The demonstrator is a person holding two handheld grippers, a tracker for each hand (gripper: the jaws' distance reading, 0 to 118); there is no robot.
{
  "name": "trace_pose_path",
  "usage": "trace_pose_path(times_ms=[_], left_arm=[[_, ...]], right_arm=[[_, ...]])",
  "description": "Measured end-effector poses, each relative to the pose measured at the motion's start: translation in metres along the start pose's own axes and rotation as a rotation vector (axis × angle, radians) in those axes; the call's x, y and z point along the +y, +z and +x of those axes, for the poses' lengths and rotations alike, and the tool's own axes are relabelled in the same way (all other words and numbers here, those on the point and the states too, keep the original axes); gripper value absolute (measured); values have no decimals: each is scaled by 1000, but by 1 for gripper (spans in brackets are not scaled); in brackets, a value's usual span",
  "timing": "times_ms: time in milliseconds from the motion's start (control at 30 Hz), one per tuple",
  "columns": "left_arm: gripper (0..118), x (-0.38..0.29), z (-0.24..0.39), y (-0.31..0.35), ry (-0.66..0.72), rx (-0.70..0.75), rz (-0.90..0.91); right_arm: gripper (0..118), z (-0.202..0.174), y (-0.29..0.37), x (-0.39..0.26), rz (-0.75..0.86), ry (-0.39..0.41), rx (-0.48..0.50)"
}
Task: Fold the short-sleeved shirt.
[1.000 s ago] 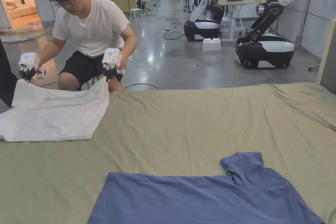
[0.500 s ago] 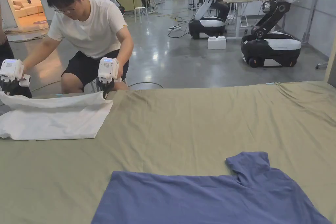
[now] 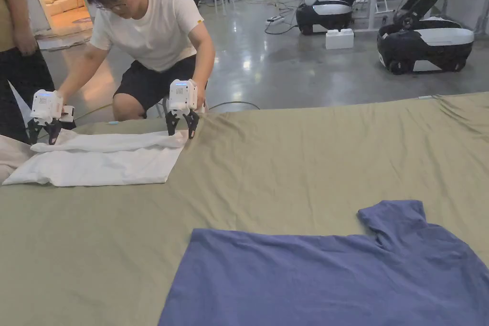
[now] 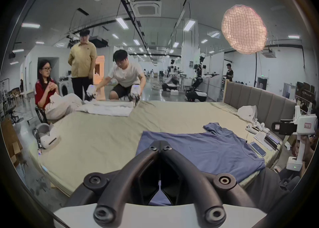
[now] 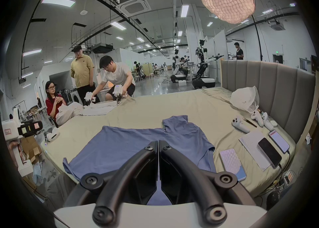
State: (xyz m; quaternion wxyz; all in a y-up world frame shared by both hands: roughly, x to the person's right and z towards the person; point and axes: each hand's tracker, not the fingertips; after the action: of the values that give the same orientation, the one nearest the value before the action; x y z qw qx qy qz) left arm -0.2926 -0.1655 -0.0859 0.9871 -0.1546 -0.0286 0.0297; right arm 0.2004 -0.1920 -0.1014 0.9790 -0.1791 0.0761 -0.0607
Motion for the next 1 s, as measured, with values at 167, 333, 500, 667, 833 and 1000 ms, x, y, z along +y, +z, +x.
trace_pose_path(times_ms=[167,333,500,667,833,1000], left_arm=[[43,10,-14,-100,56,-32,-221],[56,13,-29,-262,158,-60,-397],[65,14,-40,-398,195,34,-489],[64,-6,-53,-471,186,120,-567],[35,-36,-52,-482,145,160,-623],[2,-36,-38,-486,90,122,-633]], right_arm=[[0,11,-7,-8,-35,-54,-15],[0,24,-13,-21,-89,-74,-30],[0,42,-20,-33,-179,-98,-91],[0,62,-28,-45,-248,-141,-172],[0,74,-37,-49,-287,-153,-197],[0,85,-74,-28,-307,-117,-154]])
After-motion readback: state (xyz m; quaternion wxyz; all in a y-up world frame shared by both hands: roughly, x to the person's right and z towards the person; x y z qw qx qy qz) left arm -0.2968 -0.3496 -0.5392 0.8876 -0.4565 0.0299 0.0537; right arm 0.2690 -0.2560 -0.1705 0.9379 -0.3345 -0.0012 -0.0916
